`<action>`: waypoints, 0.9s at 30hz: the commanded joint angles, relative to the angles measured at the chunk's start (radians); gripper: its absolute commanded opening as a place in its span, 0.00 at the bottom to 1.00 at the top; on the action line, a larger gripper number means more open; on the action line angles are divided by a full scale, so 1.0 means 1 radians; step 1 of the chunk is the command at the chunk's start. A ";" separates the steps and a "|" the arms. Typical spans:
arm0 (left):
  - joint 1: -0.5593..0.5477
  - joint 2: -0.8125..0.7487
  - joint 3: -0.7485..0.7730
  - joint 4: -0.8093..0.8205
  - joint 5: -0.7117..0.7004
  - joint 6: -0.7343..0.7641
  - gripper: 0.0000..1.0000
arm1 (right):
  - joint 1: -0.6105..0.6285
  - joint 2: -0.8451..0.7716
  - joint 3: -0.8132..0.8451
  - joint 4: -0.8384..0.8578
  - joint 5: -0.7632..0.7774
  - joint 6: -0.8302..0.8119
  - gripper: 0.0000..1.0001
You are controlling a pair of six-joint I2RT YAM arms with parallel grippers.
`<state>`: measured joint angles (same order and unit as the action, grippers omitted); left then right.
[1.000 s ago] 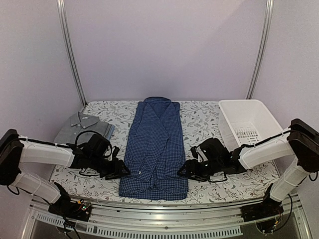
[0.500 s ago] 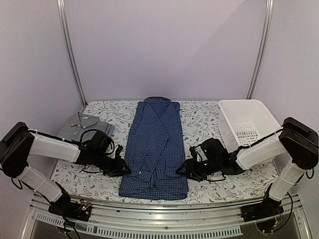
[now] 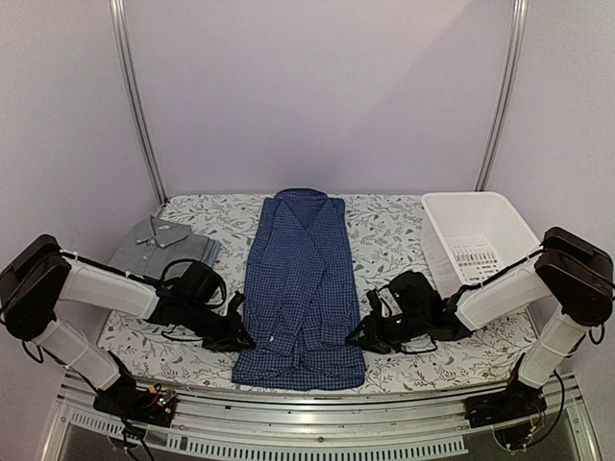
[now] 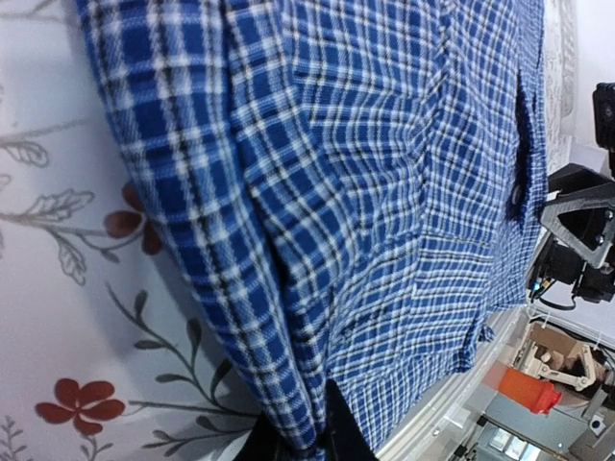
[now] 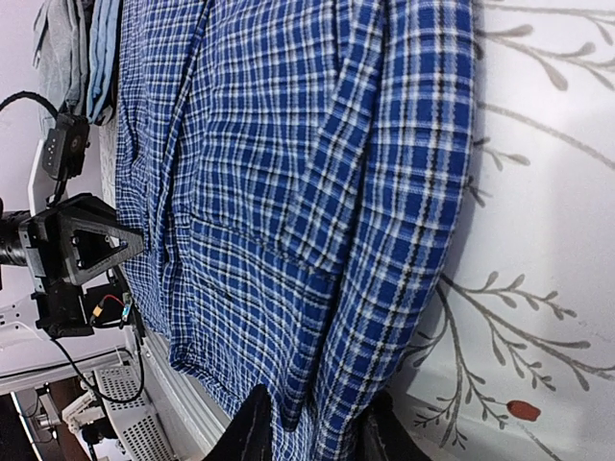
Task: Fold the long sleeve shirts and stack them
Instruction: Pick up the rectangle-folded shirt from the center of the board.
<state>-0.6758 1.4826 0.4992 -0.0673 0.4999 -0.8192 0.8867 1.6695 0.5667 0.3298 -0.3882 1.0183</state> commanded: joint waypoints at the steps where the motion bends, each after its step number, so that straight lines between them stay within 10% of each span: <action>1: -0.034 -0.015 -0.039 -0.035 0.009 -0.023 0.08 | -0.002 -0.003 -0.037 -0.069 -0.005 0.009 0.26; 12: -0.039 -0.027 -0.042 -0.028 0.000 -0.035 0.27 | 0.002 0.029 -0.036 -0.014 -0.033 0.032 0.08; 18: -0.040 -0.041 -0.046 -0.028 -0.008 -0.039 0.00 | 0.001 0.019 -0.037 -0.014 -0.030 0.034 0.02; 27: -0.074 -0.096 -0.075 -0.033 0.005 -0.061 0.00 | 0.032 -0.016 -0.066 -0.016 -0.036 0.051 0.00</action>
<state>-0.7116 1.4387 0.4561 -0.0715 0.5076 -0.8646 0.8944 1.6760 0.5369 0.3397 -0.4179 1.0557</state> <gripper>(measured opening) 0.013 0.005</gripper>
